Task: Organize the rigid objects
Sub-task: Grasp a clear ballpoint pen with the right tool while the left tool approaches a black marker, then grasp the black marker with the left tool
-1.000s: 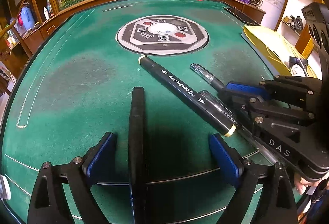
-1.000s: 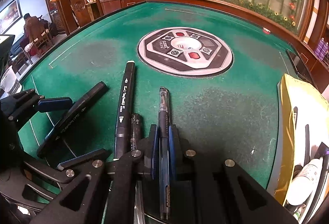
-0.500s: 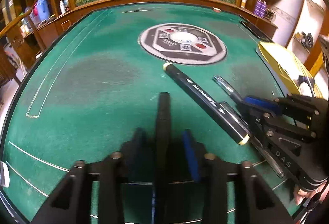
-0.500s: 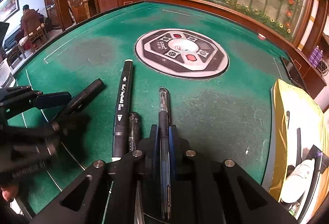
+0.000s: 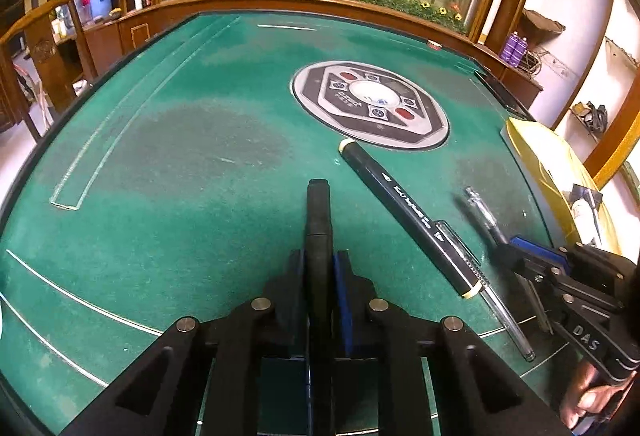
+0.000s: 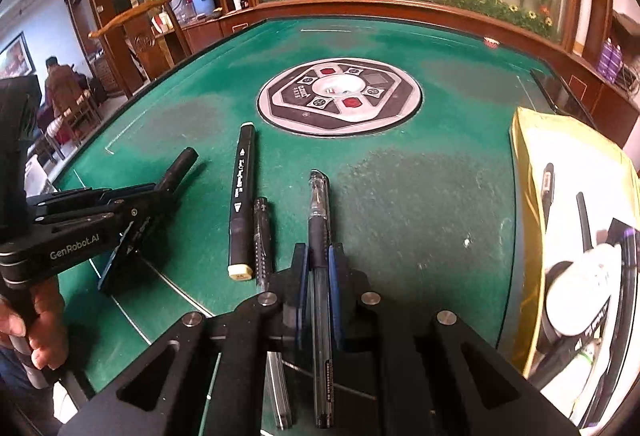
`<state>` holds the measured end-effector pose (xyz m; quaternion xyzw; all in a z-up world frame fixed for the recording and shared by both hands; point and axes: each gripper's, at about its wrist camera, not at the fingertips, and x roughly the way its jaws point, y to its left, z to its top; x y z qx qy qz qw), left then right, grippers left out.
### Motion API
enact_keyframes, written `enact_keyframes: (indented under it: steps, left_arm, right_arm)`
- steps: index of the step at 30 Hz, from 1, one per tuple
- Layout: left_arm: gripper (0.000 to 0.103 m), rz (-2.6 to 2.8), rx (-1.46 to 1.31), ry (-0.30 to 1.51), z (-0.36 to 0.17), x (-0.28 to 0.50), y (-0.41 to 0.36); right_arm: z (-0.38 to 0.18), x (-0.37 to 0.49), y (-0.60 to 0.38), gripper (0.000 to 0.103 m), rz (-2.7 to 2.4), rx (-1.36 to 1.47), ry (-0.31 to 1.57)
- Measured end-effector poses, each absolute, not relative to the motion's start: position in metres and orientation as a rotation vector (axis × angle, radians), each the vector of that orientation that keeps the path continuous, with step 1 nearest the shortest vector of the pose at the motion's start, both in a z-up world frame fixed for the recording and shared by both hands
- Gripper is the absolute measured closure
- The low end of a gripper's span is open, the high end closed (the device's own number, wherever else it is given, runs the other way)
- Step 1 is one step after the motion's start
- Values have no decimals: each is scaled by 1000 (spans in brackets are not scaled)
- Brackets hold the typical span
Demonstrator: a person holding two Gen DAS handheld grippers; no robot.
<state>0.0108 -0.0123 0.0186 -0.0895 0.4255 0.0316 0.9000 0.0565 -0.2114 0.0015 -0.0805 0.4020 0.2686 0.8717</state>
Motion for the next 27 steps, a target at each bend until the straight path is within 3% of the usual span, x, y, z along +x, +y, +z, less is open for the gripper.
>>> enact_keyframes:
  steps: [10,27]
  left_arm:
    - [88,174,-57,821,31,2,-24]
    - [88,148,-123,829,37,-9,-1]
  right_arm:
    - [8,46,-212,94,605,-136,826]
    - [11,38,-210,94,627,-129,822]
